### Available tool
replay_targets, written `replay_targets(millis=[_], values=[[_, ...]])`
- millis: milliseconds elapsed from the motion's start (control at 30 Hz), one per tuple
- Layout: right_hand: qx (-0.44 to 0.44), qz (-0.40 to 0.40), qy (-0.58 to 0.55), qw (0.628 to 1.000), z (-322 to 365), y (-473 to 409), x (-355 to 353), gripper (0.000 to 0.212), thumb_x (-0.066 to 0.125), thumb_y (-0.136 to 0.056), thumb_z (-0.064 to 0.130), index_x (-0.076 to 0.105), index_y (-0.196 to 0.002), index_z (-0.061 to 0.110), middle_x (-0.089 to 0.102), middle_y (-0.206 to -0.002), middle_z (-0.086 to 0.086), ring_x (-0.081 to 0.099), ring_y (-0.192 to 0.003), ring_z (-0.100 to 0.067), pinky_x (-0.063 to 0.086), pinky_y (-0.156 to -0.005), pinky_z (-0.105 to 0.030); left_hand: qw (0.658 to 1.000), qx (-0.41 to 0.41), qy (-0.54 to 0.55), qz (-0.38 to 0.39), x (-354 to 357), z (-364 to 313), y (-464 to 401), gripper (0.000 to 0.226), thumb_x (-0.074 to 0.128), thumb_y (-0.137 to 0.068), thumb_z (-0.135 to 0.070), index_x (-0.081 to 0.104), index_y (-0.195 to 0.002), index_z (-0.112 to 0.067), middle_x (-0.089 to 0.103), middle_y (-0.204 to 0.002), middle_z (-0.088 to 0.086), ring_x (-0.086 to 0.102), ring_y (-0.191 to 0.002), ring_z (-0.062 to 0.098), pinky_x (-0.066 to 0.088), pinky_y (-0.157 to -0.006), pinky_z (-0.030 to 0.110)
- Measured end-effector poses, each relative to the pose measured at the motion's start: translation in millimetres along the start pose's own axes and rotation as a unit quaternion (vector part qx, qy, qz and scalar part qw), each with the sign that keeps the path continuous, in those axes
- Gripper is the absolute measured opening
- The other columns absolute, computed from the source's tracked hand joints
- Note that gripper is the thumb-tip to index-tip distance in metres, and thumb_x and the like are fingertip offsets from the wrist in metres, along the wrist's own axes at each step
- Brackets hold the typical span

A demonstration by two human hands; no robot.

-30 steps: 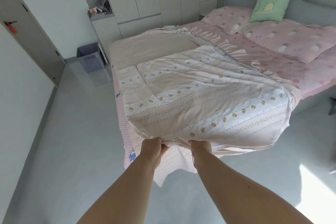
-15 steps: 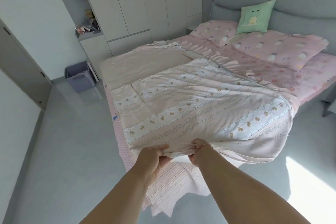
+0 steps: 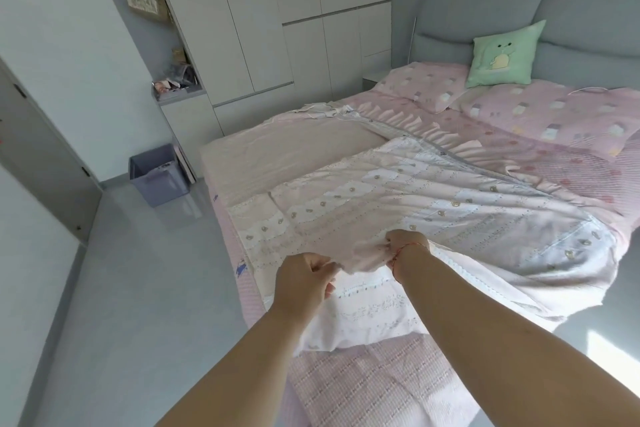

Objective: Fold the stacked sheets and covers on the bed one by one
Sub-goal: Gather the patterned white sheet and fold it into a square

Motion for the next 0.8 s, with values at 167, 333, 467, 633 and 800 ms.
replay_targets(millis=[167,333,467,633,800], values=[[0.014,-0.083,0.021,0.996,8,-47,47,0.024,0.042,-0.09,-0.004,0.045,-0.068,0.007,0.043,-0.06,-0.007,0.043,-0.049,-0.021,0.041,-0.033,-0.018,0.998,0.012,-0.048,-0.033,-33,4,-75,0.03,0.066,-0.089,-0.036,0.064,-0.063,-0.021,0.056,-0.072,-0.017,0.057,-0.074,-0.003,0.045,-0.084,0.023],[0.024,-0.081,0.084,0.993,7,-99,110,0.014,0.042,-0.09,0.002,0.05,-0.079,0.005,0.048,-0.056,-0.008,0.05,-0.037,-0.021,0.044,-0.041,-0.026,0.999,-0.042,0.008,-0.009,-59,32,-148,0.036,0.061,-0.094,-0.033,0.056,-0.063,-0.014,0.057,-0.044,-0.013,0.045,-0.039,-0.002,0.038,-0.048,0.012],[-0.005,-0.082,0.15,0.985,17,-128,159,0.011,0.043,-0.088,0.003,0.05,-0.081,0.006,0.05,-0.033,-0.006,0.05,-0.026,-0.017,0.046,-0.057,-0.034,0.997,-0.06,0.049,-0.028,-88,55,-196,0.041,0.062,-0.093,-0.033,0.054,-0.062,-0.008,0.05,-0.042,-0.01,0.034,-0.04,0.007,0.03,-0.04,0.016],[-0.042,-0.089,0.154,0.983,23,-151,221,0.007,0.047,-0.09,0.005,0.048,-0.084,0.003,0.051,-0.061,-0.009,0.053,-0.033,-0.022,0.049,-0.049,-0.032,0.993,-0.079,0.076,-0.033,-124,87,-255,0.037,0.066,-0.091,-0.033,0.061,-0.069,-0.003,0.051,-0.051,-0.001,0.04,-0.052,0.015,0.037,-0.047,0.02],[-0.056,-0.112,0.149,0.981,16,-180,286,0.025,0.047,-0.093,0.007,0.044,-0.068,0.01,0.051,-0.062,-0.009,0.052,-0.043,-0.024,0.053,-0.047,-0.032,0.991,-0.083,0.104,0.0,-161,127,-319,0.037,0.067,-0.09,-0.032,0.065,-0.077,0.002,0.057,-0.065,0.014,0.052,-0.064,0.021,0.054,-0.069,0.041]])
Point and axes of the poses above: each hand's wrist, its own y-axis away from the middle knuckle, its own x-axis out of the palm, z = x × y, the point moved 7 cm from there along -y, towards the middle knuckle
